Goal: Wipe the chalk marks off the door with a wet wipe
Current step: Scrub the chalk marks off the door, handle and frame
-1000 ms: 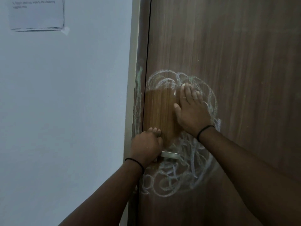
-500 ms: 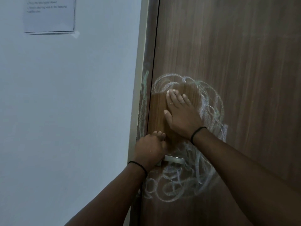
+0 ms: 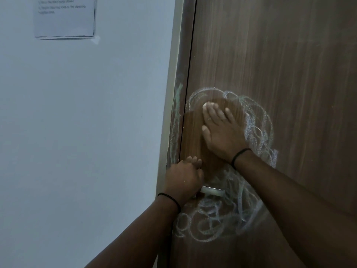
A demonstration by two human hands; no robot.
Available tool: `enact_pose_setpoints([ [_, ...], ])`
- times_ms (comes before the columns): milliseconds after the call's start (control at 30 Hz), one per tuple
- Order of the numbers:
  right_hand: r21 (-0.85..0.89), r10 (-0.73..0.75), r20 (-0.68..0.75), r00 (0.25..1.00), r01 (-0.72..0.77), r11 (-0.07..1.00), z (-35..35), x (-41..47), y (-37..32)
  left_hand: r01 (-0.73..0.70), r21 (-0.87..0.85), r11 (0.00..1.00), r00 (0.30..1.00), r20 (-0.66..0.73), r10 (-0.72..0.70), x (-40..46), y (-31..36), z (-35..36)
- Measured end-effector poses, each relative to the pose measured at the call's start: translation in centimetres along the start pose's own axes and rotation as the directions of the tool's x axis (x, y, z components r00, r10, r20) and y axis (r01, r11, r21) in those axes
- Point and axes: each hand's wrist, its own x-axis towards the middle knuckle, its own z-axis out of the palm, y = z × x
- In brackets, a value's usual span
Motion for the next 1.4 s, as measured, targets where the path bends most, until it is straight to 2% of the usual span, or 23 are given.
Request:
enact_pose_setpoints([
  [67,0.03,0.029,-0.004,1.0,-0.029,0.999,-0.8,2.4,-0.8,-0.001,-0.016,1.0,1.0,-0.004,0.001,0.2,-0.1,0.0],
  [233,0.016,-0.17,0.061,0.984,0.169,0.985,0.0,1.2,-3.2,0.0,-0.016,1.0,1.0,-0.015,0.0,-0.1,0.1,0.0],
  [400,-0.005,-0.053,0.006,0.999,0.053,0.999,-0.8,3.2,-1.6,0.005,-0.046,0.999,1.0,-0.023,-0.006,0.0,0.0,0.2],
  [600,-0.03,-0.199,0.056,0.978,0.201,0.979,0.0,3.2,-3.9,-0.009,-0.041,0.999,0.999,-0.042,0.008,0.0,0.1,0.0],
  [733,-0.026,-0.114,-0.003,0.993,0.114,0.993,-1.3,5.7,-2.8,-0.028,-0.055,0.998,0.997,-0.069,0.024,-0.1,0.0,-0.1],
  [833,-0.009,-0.046,-0.032,0.998,0.045,0.999,-1.3,5.8,-2.4,-0.004,-0.068,0.998,1.0,-0.023,0.002,-0.2,-0.1,0.4],
  [933,0.035,0.187,-0.091,0.978,-0.185,0.982,-0.6,3.2,-1.3,0.011,-0.08,0.997,1.0,-0.02,-0.013,-0.1,-0.1,0.7],
  [1000,0.019,0.276,-0.079,0.958,-0.275,0.961,0.2,1.0,-1.4,0.011,-0.07,0.997,1.0,-0.02,-0.012,-0.1,-0.1,0.7],
  [1100,0.013,0.135,-0.005,0.991,-0.135,0.991,0.5,0.5,-2.4,0.018,-0.044,0.999,1.0,-0.019,-0.019,-0.1,-0.1,0.5],
  [1200,-0.017,0.007,-0.013,1.0,-0.007,1.0,-0.8,3.8,-2.2,0.019,-0.029,0.999,0.999,-0.027,-0.02,0.0,0.1,0.5],
  [1233,-0.014,0.031,-0.021,0.999,-0.031,0.999,-1.3,4.7,-1.9,0.018,-0.027,0.999,0.999,-0.033,-0.019,-0.1,0.2,0.5],
  [1300,0.04,0.196,-0.061,0.979,-0.194,0.98,-1.8,5.2,-0.9,0.021,-0.016,1.0,0.999,-0.039,-0.022,0.0,0.3,0.5],
  [1400,0.166,0.487,-0.121,0.865,-0.466,0.869,-0.9,1.8,-0.1,0.039,-0.01,0.999,0.999,-0.021,-0.04,0.0,0.5,0.4],
])
